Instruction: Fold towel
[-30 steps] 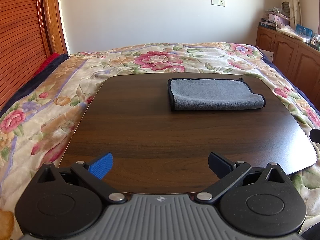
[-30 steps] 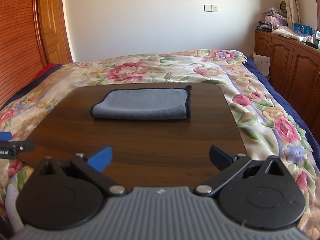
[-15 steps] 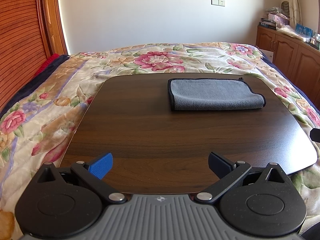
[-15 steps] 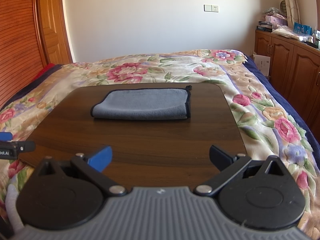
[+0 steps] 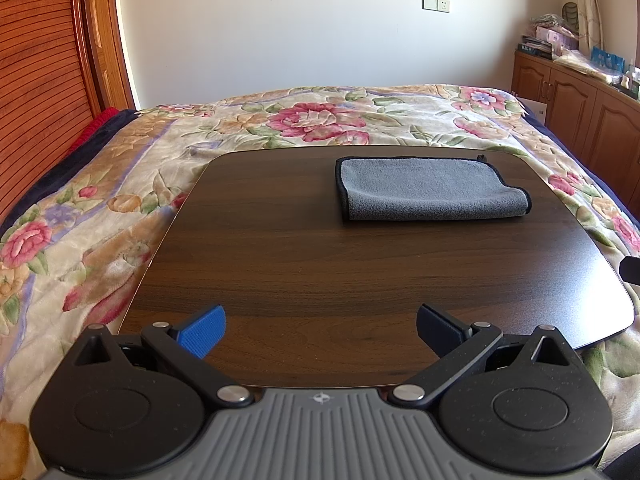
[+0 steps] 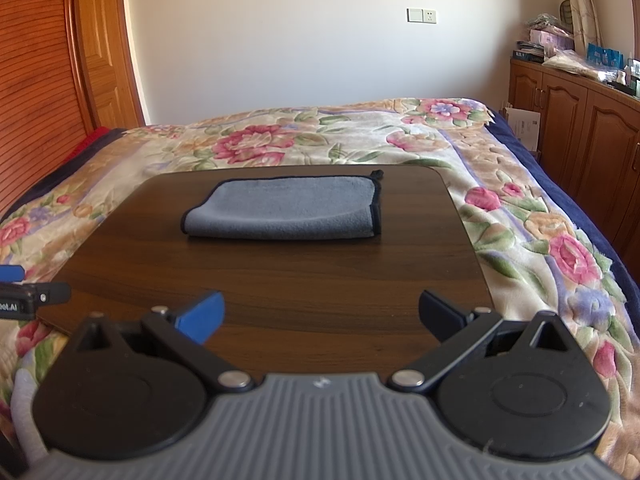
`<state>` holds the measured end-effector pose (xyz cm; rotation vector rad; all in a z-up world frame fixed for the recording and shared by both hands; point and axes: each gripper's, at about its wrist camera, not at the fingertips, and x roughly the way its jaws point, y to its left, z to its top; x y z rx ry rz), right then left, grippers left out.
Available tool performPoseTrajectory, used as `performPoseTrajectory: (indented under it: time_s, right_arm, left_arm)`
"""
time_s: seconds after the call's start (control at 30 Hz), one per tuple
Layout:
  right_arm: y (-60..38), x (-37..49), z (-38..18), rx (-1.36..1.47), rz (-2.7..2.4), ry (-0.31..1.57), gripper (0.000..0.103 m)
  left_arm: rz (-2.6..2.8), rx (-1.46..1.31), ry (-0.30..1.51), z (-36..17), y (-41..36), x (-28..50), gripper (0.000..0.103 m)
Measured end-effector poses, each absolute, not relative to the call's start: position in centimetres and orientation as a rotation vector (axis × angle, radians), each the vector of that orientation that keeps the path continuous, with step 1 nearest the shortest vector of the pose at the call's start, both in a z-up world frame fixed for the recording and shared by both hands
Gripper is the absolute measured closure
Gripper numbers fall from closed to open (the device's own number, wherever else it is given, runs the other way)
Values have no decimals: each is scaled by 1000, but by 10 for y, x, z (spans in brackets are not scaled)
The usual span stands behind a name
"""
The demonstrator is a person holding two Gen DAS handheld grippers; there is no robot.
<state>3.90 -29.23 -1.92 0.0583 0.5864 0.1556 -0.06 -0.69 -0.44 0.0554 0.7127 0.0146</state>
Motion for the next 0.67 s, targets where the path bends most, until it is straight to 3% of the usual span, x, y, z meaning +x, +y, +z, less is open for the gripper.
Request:
performPoseTrajectory:
  time_s: [0.67]
  right_arm:
    - [-293, 39, -19, 58, 156, 587, 0]
  left_arm:
    - [15, 58, 716, -5, -7, 0, 3]
